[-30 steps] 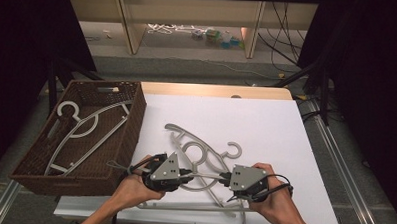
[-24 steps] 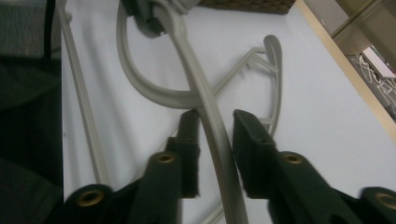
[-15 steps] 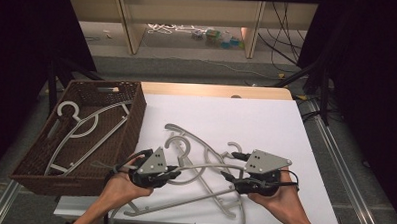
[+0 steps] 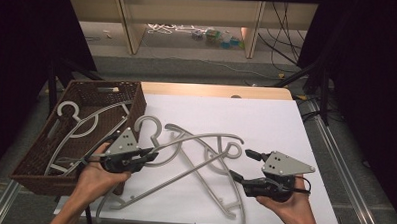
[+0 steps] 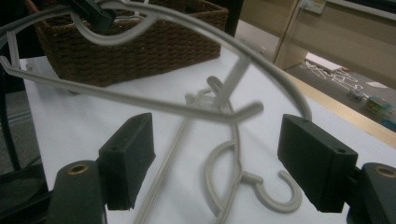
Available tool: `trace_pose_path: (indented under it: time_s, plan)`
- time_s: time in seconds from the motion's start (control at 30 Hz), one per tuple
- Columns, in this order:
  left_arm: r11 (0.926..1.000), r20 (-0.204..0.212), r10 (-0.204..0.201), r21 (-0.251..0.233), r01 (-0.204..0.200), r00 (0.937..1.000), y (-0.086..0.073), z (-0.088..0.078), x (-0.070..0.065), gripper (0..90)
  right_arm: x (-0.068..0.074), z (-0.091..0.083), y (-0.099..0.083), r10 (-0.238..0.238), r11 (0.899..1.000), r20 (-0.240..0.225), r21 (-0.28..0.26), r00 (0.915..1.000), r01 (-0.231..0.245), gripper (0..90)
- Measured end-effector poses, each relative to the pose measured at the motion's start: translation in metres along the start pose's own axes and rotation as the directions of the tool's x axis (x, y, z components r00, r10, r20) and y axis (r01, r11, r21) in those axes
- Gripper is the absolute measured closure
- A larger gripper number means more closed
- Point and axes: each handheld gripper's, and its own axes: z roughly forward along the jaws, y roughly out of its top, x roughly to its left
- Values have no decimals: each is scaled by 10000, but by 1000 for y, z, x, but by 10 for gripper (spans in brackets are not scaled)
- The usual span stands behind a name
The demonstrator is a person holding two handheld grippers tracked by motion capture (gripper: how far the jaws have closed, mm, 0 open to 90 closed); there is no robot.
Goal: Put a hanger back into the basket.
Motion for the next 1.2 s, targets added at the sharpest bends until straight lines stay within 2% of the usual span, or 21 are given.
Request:
trace_pose_path:
  time_s: [0.03, 0.07, 0.27, 0.33, 0.47, 0.53, 0.57, 0.63, 0.67, 0.73, 0.77, 0.83, 0.87, 0.9, 0.93, 0.97, 1.0, 1.03, 1.1, 1.13, 1.2]
  plan:
    - [9999, -28, 94, 67, -94, 10000, 0, -4, 4, 819, -1, 0, -1, -86, 9999, 96, -147, 9999, 87, 301]
    - [10000, -114, -64, -38, 63, 9999, 0, -7, 6, 819, -1, 1, -2, -59, 9998, 26, -202, 10000, 59, 314]
    - [9991, -132, -298, -301, 294, 9995, 7, -30, 19, 819, 1, 11, -20, 258, 9991, -32, 347, 9997, -257, 270]
    - [9981, -300, -435, -448, 422, 9986, 10, -38, 25, 819, -1, 13, -23, 475, 9974, -104, 545, 9988, -469, 263]
    - [9981, -867, -560, -287, 537, 9947, 16, -59, 46, 819, -3, 15, -27, 441, 9978, -28, 506, 9990, -439, 216]
    - [9984, -1256, -559, -119, 549, 9905, 18, -69, 59, 819, -4, 15, -27, 578, 9973, 77, 445, 9983, -581, 202]
    - [9967, -1393, -772, -348, 730, 9872, 18, -70, 62, 819, -4, 15, -27, 627, 9972, 138, 401, 9979, -632, 193]
    - [9973, -1624, -730, -219, 703, 9840, 18, -74, 68, 819, -4, 15, -28, 622, 9973, 186, 376, 9979, -629, 185]
    - [9980, -1938, -623, -31, 629, 9791, 18, -80, 77, 820, -5, 15, -28, 635, 9972, 204, 383, 9978, -643, 183]
    - [9976, -2061, -685, -70, 686, 9761, 18, -83, 83, 820, -5, 16, -28, 615, 9974, 211, 359, 9979, -622, 180]
    - [9967, -1991, -800, -304, 755, 9767, 17, -82, 85, 820, -5, 16, -28, 581, 9976, 218, 374, 9981, -589, 180]
    - [9979, -2156, -639, -93, 634, 9744, 17, -85, 93, 820, -4, 16, -29, 610, 9973, 188, 409, 9980, -618, 180]
    - [9963, -2221, -852, -262, 814, 9713, 16, -84, 95, 820, -4, 16, -29, 643, 9970, 194, 418, 9977, -651, 181]
    - [9968, -2353, -795, -176, 776, 9687, 16, -84, 99, 820, -4, 17, -29, 650, 9970, 188, 416, 9977, -657, 181]
    - [9986, -2395, -272, 367, 371, 9705, 16, -87, 105, 820, -3, 17, -29, 646, 9970, 167, 420, 9978, -653, 181]
    - [9975, -2471, -675, 16, 701, 9666, 15, -85, 106, 819, -3, 18, -29, 621, 9973, 184, 392, 9979, -628, 182]
    - [9966, -2581, -803, -18, 827, 9628, 14, -84, 110, 820, -3, 18, -30, 600, 9973, 185, 414, 9980, -607, 183]
    - [9966, -2581, -803, -18, 827, 9628, 14, -84, 110, 819, -3, 18, -30, 603, 9967, 93, 542, 9981, -607, 183]
    - [9950, -2829, -985, -129, 988, 9541, 12, -85, 124, 819, -3, 18, -30, 641, 9965, 117, 538, 9979, -647, 183]
    - [9963, -2861, -826, 6, 864, 9546, 11, -86, 129, 819, -3, 18, -30, 623, 9965, 115, 556, 9980, -628, 183]
    - [9952, -3100, -934, -14, 978, 9462, 9, -86, 136, 820, -3, 19, -31, 649, 9967, 93, 492, 9978, -653, 183]
